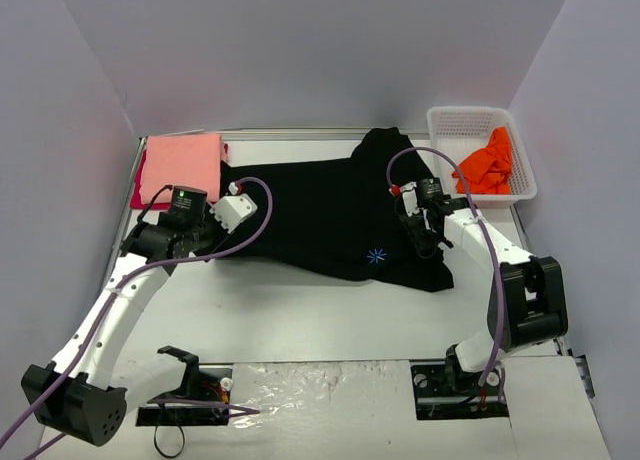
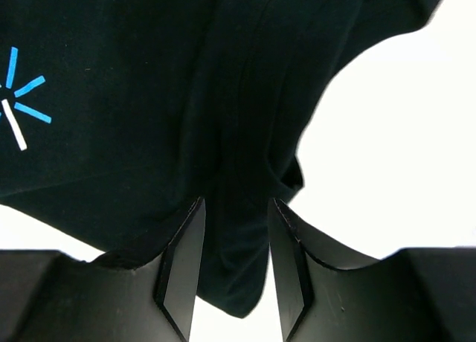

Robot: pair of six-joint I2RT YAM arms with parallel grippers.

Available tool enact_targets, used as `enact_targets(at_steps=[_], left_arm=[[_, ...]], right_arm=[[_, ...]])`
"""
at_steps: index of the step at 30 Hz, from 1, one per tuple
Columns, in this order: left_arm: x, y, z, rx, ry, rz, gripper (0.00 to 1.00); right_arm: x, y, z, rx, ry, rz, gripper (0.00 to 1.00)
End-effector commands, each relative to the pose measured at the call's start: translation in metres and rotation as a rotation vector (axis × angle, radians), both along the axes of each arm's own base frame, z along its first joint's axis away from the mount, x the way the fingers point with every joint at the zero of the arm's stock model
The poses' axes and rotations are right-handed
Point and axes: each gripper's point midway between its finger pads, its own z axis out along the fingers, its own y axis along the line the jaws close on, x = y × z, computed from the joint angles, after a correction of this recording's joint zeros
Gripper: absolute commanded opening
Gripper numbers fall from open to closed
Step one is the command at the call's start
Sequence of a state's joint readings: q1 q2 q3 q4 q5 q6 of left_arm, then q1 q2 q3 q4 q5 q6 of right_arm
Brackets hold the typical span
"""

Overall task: Fold and stack the t-shirts
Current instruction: Flatten out the tshirt

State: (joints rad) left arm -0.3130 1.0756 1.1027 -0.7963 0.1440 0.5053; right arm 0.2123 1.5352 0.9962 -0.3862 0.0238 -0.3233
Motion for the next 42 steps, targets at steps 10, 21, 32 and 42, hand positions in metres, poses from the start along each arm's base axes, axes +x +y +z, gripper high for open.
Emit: enact_targets(at_steps=[10,21,32,42], left_arm=[[0.006,0.013,-0.006,0.006,-0.029,0.131,0.02],[0.012,0.011,-0.020,0.002,-0.005,0.146,0.02],[0.010,0.014,-0.023,0.013,-0.001,0.154,0.02],[0.003,0.020,-0.014,0.044,-0.034,0.119,0.02]], right_arm=[[-0.044,-0.020,0.026,-0.120,0.165,0.172,0.40],[-0.066,-0.032,-0.005,-0.188,0.333,0.258,0.47],[-0.061,-0.021,-0.051,-0.136,0.432,0.266,0.09],[-0.066,-0.024,0.018,-0.074,0.276,0.239,0.00]])
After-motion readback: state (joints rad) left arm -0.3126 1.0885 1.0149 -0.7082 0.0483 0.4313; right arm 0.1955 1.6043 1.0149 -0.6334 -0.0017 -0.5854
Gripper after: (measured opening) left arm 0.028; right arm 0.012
